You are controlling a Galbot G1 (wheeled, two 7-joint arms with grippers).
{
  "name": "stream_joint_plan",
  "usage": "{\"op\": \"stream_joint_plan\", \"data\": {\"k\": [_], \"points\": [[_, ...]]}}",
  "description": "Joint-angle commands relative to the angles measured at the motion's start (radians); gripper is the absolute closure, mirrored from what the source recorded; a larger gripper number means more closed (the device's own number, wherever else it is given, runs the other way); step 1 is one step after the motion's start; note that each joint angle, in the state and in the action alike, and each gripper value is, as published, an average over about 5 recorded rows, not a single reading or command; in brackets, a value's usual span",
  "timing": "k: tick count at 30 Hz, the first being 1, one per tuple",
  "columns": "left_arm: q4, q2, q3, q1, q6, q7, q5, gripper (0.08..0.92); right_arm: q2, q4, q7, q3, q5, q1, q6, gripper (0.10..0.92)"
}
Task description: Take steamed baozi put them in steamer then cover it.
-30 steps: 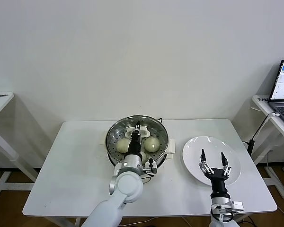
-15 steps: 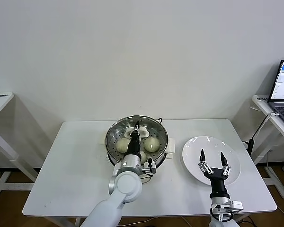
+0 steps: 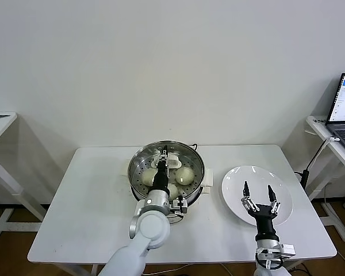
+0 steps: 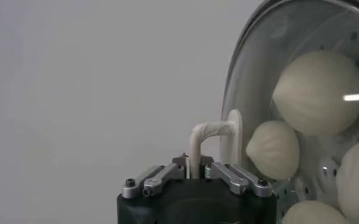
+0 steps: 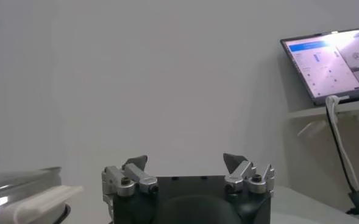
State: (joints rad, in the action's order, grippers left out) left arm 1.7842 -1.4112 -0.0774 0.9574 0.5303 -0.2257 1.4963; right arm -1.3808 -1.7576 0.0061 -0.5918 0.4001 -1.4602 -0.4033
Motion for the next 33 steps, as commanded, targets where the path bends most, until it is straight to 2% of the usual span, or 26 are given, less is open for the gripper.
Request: {"op": "stream_joint_plan", "data": {"k": [1,8,15,19,22,25,27,30,33], "points": [[0.067,0.019,-0.004,0.038,-0.008,0.005,0.007,0.551,0.003,0.003,0.0,-0.004,0.001,0.001,-0.002,0.203],[0.218,0.075,-0.021,0.134,-0.006,0.03,-0.015,0.348,0.011,0.017,0.0,-0.006,0.002,0.003,-0.009,0.203],[0.402,0.118,0.005,0.244,-0.006,0.071,-0.072,0.198,0.016,0.027,0.0,0.001,0.003,0.013,-0.008,0.203],[0.499,0.119,0.109,0.34,-0.063,0.182,-0.196,0.179,0.021,0.027,0.0,0.006,0.002,0.014,-0.005,0.203],[0.551,0.121,0.236,0.428,-0.155,0.304,-0.44,0.177,0.026,0.011,0.002,0.007,-0.002,0.011,0.016,0.203],[0.536,0.106,0.378,0.505,-0.326,0.419,-0.783,0.177,0.03,-0.031,0.009,0.002,-0.005,0.001,0.07,0.203],[0.487,0.078,0.478,0.536,-0.442,0.442,-0.971,0.177,0.033,-0.069,0.014,-0.003,-0.01,-0.007,0.119,0.203],[0.41,0.028,0.615,0.566,-0.524,0.406,-1.177,0.177,0.038,-0.117,0.017,-0.007,-0.022,-0.014,0.173,0.203],[0.358,-0.003,0.691,0.593,-0.574,0.347,-1.27,0.177,0.042,-0.152,0.016,-0.009,-0.026,-0.018,0.19,0.203]]}}
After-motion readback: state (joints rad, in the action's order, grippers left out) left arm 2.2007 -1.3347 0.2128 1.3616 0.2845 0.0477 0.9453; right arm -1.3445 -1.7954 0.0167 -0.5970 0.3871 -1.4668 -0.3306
